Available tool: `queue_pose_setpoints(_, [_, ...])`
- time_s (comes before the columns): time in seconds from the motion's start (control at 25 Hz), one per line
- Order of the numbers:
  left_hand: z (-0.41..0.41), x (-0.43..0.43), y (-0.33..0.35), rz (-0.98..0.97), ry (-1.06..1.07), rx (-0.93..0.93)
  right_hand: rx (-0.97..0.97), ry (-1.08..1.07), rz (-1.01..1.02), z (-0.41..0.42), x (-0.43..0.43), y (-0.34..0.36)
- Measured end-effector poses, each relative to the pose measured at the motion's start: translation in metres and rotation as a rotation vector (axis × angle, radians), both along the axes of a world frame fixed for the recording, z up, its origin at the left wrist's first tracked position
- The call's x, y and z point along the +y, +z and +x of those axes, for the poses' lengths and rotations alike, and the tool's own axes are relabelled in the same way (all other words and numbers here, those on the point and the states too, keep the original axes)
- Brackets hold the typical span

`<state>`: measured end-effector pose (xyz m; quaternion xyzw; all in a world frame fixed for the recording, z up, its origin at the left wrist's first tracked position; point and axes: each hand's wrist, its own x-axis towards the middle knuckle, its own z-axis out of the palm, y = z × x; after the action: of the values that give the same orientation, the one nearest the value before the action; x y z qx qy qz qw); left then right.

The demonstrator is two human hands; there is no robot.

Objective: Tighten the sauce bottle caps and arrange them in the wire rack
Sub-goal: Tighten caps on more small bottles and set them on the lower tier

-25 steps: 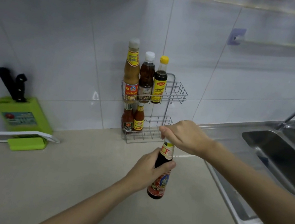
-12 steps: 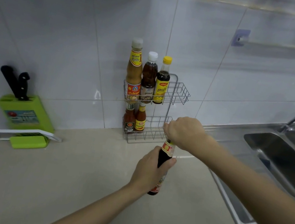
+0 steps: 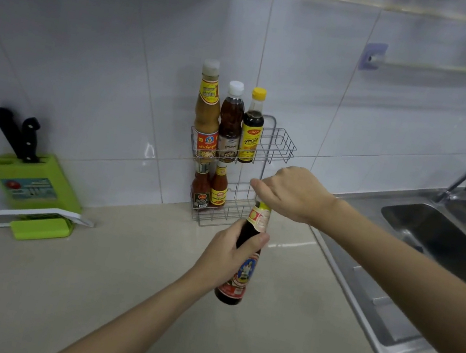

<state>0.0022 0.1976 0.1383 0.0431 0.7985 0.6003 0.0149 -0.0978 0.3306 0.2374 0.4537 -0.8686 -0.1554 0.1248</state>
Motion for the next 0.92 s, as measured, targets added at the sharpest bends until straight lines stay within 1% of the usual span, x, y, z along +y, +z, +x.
queue_pose_setpoints(0.08, [-0.004,0.004,0.001,-0.115,0.111,0.089,0.054,-0.141,0.123,0.003,-0.006,0.005])
queue_pose_setpoints(0.16, [-0.006,0.007,-0.002,-0.227,0.148,0.138,-0.021,-0.33,0.277,0.005,-0.017,0.009])
queue_pose_setpoints(0.2, [-0.005,0.008,-0.006,-0.232,0.136,0.128,-0.074,-0.379,0.337,0.008,-0.022,0.009])
queue_pose_setpoints(0.24, [-0.005,0.005,-0.008,-0.18,0.119,0.095,-0.116,-0.363,0.339,0.007,-0.026,0.009])
queue_pose_setpoints(0.28, [-0.005,0.001,-0.008,-0.085,0.092,0.029,-0.14,-0.297,0.294,0.007,-0.026,0.009])
queue_pose_setpoints(0.32, [-0.005,-0.004,-0.005,0.022,0.044,-0.048,-0.169,-0.223,0.196,0.006,-0.023,0.009])
queue_pose_setpoints(0.36, [-0.005,-0.009,0.0,0.113,-0.023,-0.122,-0.172,-0.168,0.113,0.004,-0.02,0.009])
queue_pose_setpoints(0.4, [-0.006,-0.012,0.004,0.149,-0.069,-0.156,-0.144,-0.131,0.093,0.003,-0.018,0.01])
queue_pose_setpoints(0.44, [-0.007,-0.014,0.004,0.127,-0.077,-0.142,-0.101,-0.137,0.125,0.001,-0.015,0.011])
queue_pose_setpoints(0.52, [-0.009,-0.011,-0.004,-0.042,-0.016,-0.029,-0.039,-0.237,0.228,0.003,-0.017,0.007])
queue_pose_setpoints(0.56, [-0.009,-0.009,-0.008,-0.13,0.003,0.019,-0.029,-0.276,0.277,0.005,-0.019,0.001])
queue_pose_setpoints(0.6, [-0.01,-0.007,-0.014,-0.201,0.017,0.045,-0.049,-0.312,0.269,0.006,-0.022,-0.007])
queue_pose_setpoints(0.64, [-0.013,-0.008,-0.02,-0.246,0.034,0.05,-0.1,-0.364,0.204,0.007,-0.022,-0.016])
queue_pose_setpoints(0.68, [-0.015,-0.01,-0.023,-0.263,0.054,0.032,-0.214,-0.422,0.026,0.009,-0.019,-0.027])
queue_pose_setpoints(0.76, [-0.025,-0.02,-0.027,-0.216,0.104,-0.03,-0.528,-0.548,-0.509,0.008,-0.016,-0.053])
queue_pose_setpoints(0.8, [-0.029,-0.022,-0.029,-0.2,0.101,-0.05,-0.663,-0.556,-0.715,0.012,-0.015,-0.063])
queue_pose_setpoints(0.84, [-0.035,-0.025,-0.033,-0.208,0.09,-0.06,-0.771,-0.517,-0.826,0.014,-0.016,-0.072])
queue_pose_setpoints(0.92, [-0.045,-0.028,-0.038,-0.207,0.029,-0.077,-0.941,-0.456,-0.979,0.011,-0.021,-0.086])
